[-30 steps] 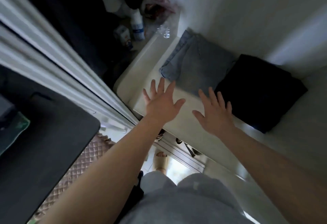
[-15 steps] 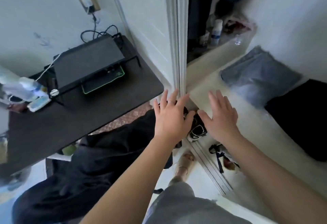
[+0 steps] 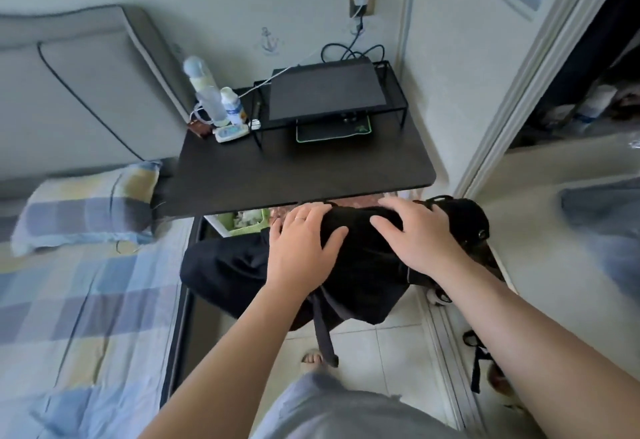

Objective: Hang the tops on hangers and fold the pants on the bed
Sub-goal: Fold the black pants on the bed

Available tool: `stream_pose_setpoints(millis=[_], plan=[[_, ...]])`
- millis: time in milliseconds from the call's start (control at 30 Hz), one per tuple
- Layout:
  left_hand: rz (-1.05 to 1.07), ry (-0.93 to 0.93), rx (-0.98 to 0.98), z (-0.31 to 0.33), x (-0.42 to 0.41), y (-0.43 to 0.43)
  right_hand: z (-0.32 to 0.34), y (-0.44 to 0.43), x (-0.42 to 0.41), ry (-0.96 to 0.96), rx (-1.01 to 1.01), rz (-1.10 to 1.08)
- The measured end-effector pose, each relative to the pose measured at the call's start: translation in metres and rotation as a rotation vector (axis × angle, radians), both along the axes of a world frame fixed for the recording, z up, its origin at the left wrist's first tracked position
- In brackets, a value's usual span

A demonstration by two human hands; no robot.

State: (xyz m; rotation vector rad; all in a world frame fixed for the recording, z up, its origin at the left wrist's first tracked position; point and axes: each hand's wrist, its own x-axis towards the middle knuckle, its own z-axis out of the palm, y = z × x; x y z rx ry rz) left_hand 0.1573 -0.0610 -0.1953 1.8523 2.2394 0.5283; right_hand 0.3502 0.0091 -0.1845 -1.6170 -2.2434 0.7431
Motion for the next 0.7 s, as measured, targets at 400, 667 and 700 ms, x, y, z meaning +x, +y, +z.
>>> stream_pose_setpoints(millis=[400, 667, 700], plan=[[0.081, -0.157, -0.517, -0.015, -0.151, 0.007, 0.011, 0.008, -0.119, -0.224, -0.124, 0.051], [-0.010, -0.564, -0.735, -0.016, -0.167, 0.043, 0.001, 0.005, -0.147, -0.193, 0.009, -0.199], [0.004, -0.602, -0.723, -0.016, -0.165, 0.048, 0.000, 0.000, -0.147, -0.128, 0.054, -0.243]])
